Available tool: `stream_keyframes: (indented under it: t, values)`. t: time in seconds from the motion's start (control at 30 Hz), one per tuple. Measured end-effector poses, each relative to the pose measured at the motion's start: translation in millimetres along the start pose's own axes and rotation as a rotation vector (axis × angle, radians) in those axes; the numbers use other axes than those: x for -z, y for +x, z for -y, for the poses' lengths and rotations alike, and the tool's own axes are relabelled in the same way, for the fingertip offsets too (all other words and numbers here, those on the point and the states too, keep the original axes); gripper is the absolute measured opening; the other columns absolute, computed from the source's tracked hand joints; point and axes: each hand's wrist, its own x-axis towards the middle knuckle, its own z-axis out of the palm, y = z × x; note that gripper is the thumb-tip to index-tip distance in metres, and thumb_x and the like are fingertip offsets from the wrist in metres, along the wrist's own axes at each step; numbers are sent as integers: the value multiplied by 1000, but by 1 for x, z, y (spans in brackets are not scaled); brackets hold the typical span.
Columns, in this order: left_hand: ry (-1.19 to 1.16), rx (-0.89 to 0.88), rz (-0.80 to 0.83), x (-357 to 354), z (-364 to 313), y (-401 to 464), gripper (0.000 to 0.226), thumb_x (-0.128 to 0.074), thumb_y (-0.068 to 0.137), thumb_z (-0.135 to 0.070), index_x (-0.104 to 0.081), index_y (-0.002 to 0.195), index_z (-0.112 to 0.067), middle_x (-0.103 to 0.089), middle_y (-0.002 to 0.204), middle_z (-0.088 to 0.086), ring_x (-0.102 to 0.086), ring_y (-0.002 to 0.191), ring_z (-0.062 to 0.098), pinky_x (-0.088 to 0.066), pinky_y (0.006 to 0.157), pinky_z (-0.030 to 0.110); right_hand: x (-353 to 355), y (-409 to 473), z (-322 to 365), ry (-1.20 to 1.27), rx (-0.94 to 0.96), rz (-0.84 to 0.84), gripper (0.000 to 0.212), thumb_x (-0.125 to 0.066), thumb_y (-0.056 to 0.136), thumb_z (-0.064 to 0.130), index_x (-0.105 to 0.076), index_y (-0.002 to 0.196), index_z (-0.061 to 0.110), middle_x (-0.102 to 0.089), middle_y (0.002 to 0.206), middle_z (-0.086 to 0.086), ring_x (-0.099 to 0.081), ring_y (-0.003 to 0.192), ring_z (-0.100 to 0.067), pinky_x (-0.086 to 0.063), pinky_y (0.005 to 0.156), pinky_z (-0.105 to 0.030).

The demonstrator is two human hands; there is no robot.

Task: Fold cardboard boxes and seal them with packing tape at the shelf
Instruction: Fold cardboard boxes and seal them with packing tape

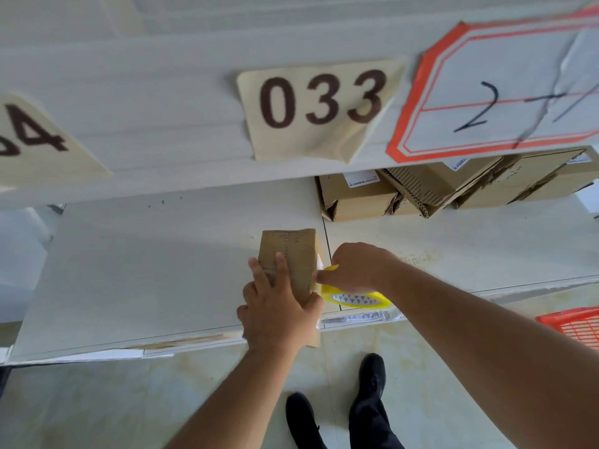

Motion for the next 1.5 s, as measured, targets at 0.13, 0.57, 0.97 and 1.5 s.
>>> stream_keyframes:
  t: [0.13,0.57,0.97,1.5]
  values:
    - [-87,-36,29,4,21,1,92,-36,93,-72,10,162,-33,12,171,7,-15,152,33,-29,117,53,11,-12,4,180,96,-15,46,-60,89,64,-69,100,20,-64,103,4,-60,96,-17,-51,87,-37]
    - [-491,-80,16,14,72,20,59,-33,101,-46,-37,155,-23,-52,151,8,-51,135,31,-44,108,45,16,-4,54,442,215,-89,46,-70,86,64,-74,104,22,-72,95,1,-69,88,-18,-56,82,-36]
    - [-769,235,-86,-43,34,-22,72,-58,97,-36,-27,161,-24,-39,161,0,-41,145,18,-39,115,39,15,18,88,338,280,-83,35,-66,86,63,-73,97,30,-71,93,7,-65,82,-11,-51,69,-27]
    - [-454,169,10,-57,22,-15,87,-50,81,-85,-31,143,-26,-62,128,1,-69,104,28,-57,76,40,38,-3,-8,-256,125,-5,67,-47,90,80,-67,121,25,-65,109,5,-61,104,-20,-48,80,-38]
